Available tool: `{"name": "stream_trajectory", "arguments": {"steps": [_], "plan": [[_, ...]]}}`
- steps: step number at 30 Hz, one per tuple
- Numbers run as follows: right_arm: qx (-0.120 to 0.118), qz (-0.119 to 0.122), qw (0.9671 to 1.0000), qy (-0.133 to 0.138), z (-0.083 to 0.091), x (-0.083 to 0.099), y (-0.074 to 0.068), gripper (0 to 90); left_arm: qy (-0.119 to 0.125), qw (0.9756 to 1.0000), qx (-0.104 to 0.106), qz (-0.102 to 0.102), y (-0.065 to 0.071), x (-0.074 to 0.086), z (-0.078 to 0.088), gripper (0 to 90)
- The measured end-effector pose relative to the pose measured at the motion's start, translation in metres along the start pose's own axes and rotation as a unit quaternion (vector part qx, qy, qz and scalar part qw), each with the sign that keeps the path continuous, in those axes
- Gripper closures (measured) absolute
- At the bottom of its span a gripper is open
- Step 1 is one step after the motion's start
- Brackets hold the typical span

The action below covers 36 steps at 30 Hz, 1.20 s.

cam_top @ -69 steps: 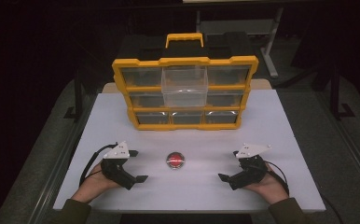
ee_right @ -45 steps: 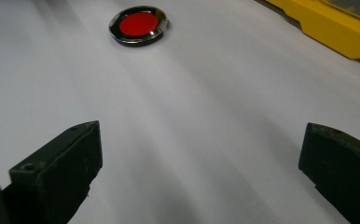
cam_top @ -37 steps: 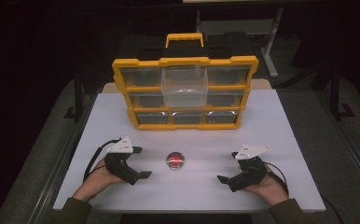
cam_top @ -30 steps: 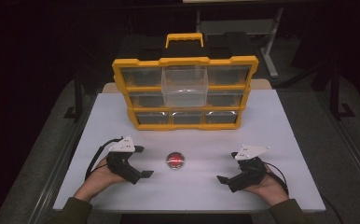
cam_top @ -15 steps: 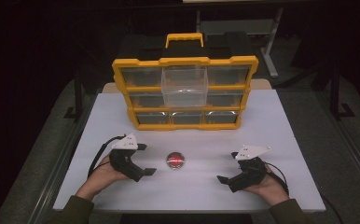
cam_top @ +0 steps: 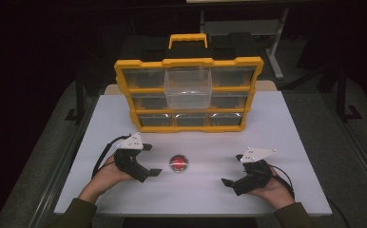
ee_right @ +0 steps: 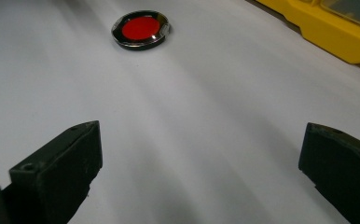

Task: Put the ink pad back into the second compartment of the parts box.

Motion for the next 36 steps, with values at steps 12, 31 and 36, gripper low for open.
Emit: {"name": "stream_trajectory", "arguments": {"steps": [12, 31, 36], "plan": [[-0.001, 0.000, 1.0000, 0.001, 0.000, 0.000, 0.000, 0.0, 0.002, 1.0000, 0.004, 0.000, -0.001, -0.006, -0.004, 0.0], [-0.002, 0.000, 1.0000, 0.002, 0.000, 0.000, 0.000, 0.0, 0.001, 0.9999, 0.017, -0.004, -0.001, -0.015, -0.013, 0.0], [-0.002, -0.002, 1.0000, 0.002, 0.000, 0.000, 0.000, 0.0, 0.000, 0.9998, 0.018, -0.004, -0.001, -0.017, -0.015, 0.0]]}}
Point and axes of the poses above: each handheld gripper's, and its own axes: z roughly backward along the jaws, x roughly out of its underside, y roughly to its right, the point moved 2 cm from there along -z, roughly forward along the jaws, and after that the axes turned 15 degrees about -x, right-handed, at the moved point
